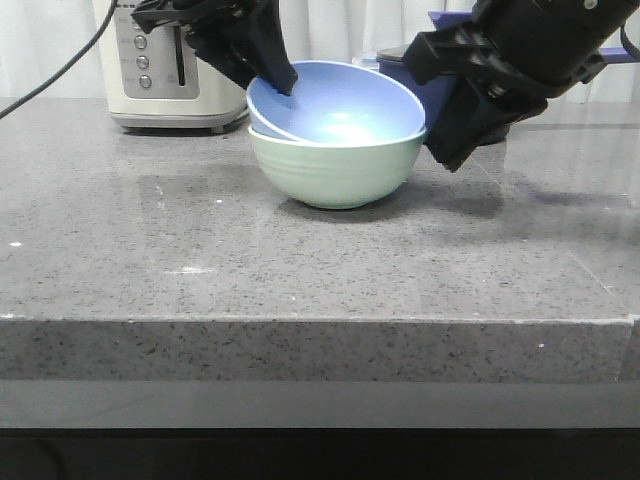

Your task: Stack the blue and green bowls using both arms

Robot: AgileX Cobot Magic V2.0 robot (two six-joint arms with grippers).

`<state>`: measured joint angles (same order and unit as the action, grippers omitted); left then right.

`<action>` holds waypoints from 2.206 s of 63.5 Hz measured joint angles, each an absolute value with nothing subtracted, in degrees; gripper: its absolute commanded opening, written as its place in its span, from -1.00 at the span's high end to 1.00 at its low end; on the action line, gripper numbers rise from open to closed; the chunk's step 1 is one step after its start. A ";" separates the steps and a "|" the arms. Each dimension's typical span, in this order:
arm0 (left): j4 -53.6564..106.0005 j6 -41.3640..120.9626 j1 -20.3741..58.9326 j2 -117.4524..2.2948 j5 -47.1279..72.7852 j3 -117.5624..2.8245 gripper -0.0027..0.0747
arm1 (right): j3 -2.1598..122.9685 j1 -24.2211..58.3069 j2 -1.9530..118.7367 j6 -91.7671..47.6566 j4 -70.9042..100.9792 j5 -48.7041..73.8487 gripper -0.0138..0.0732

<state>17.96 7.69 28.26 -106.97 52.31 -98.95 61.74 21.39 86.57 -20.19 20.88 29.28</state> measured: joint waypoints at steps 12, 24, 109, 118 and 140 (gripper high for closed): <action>18.52 7.69 28.26 -106.97 52.31 -99.05 -0.08 | 61.74 21.39 86.57 -20.19 20.88 29.28 0.83; 18.38 7.69 28.26 -106.69 53.30 -100.16 -0.07 | 61.74 21.39 86.57 -20.19 20.88 29.28 0.83; -3.79 -4.01 28.26 -43.42 50.18 -45.08 -0.07 | 61.74 21.39 86.57 -20.19 20.88 29.28 0.83; -3.79 -4.01 28.26 -42.23 49.72 -44.23 -0.07 | 61.74 21.39 86.57 -20.19 20.88 29.50 0.83; -3.79 -4.07 28.26 -42.23 48.93 -44.19 -0.07 | 61.74 21.39 80.24 -19.93 15.99 35.05 0.81</action>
<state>-3.79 -4.07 28.26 -42.23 48.93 -44.19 61.74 21.39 80.24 -19.93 15.99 35.05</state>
